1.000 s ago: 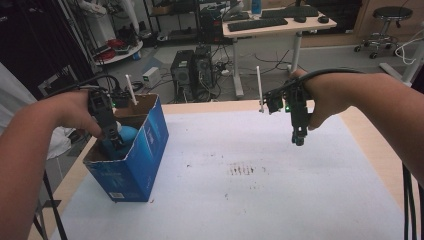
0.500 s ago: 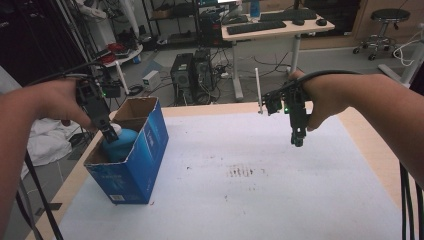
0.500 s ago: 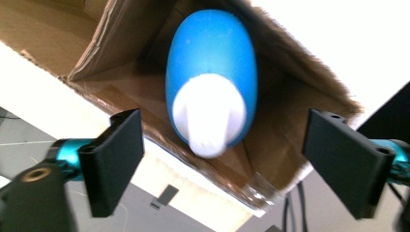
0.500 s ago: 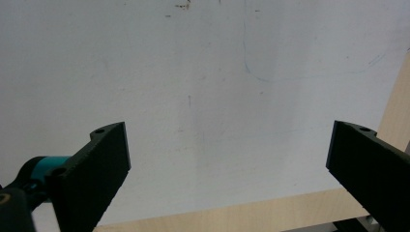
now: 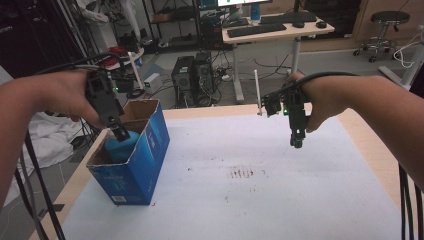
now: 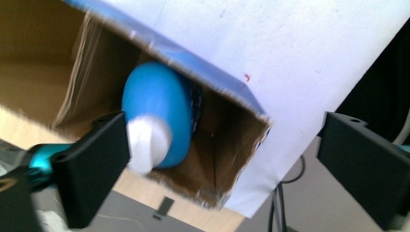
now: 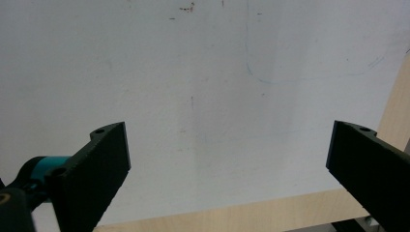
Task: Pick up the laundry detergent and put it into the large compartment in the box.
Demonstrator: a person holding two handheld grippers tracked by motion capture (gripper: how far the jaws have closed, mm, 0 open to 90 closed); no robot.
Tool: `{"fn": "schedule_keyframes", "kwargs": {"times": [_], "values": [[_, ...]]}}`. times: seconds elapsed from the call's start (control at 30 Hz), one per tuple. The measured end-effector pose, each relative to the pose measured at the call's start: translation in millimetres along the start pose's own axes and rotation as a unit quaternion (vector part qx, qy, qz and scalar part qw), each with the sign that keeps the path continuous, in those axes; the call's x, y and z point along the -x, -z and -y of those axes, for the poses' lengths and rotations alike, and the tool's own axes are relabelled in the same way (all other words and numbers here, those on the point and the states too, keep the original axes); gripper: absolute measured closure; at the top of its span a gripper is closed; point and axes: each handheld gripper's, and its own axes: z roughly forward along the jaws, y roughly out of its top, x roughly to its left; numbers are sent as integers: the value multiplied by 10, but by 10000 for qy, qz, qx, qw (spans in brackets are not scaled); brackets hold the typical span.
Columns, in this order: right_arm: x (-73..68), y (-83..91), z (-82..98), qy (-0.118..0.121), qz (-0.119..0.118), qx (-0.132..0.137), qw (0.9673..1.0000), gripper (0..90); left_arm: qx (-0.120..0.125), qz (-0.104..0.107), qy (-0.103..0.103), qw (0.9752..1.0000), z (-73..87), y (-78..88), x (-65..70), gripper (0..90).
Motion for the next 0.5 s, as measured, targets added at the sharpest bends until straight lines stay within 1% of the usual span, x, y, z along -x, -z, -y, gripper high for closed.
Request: {"fn": "schedule_keyframes", "kwargs": {"times": [0.03, 0.07, 0.1, 0.13, 0.17, 0.2, 0.23, 0.27, 0.3, 0.37, 0.4, 0.5], "values": [[-8, 5, 0, -31, -19, -8, 10000, 8, -29, 37, -104, 9999, -51, -16, 47, 32], [-22, 13, 0, -71, -24, -29, 10000, 8, -50, 14, -191, 9998, -93, -29, 88, 24], [-17, 20, -2, 23, 0, 12, 10000, 8, -55, 22, -270, 9996, -134, -39, 126, 16], [-20, 23, -3, 19, -10, 17, 10000, 8, -76, 55, -423, 9991, -210, -44, 180, 16], [-20, 23, -3, 19, -10, 17, 10000, 8, -76, 55, -423, 9991, -210, -44, 180, 16], [-23, 26, -3, 33, -19, 10, 10000, 8, -34, 68, -528, 9986, -272, -52, 226, 16], [-35, 23, -8, -17, -4, 21, 10000, 8, -34, 96, -580, 9983, -303, -60, 250, 16], [-41, 24, -15, 4, -27, -7, 10000, 8, -50, 161, -725, 9972, -376, -88, 298, 16], [-41, 25, -18, 29, -8, 5, 10000, 8, -82, 193, -820, 9964, -421, -111, 324, 16], [-52, 28, -29, 23, -1, 35, 10000, 8, -128, 180, -1021, 9945, -515, -172, 383, 17], [-52, 28, -29, 23, -1, 35, 10000, 8, -128, 180, -1021, 9945, -515, -172, 383, 16], [-76, 48, -39, 7, -7, 20, 10000, 8, -110, 212, -1245, 9919, -619, -253, 448, 16]]}}
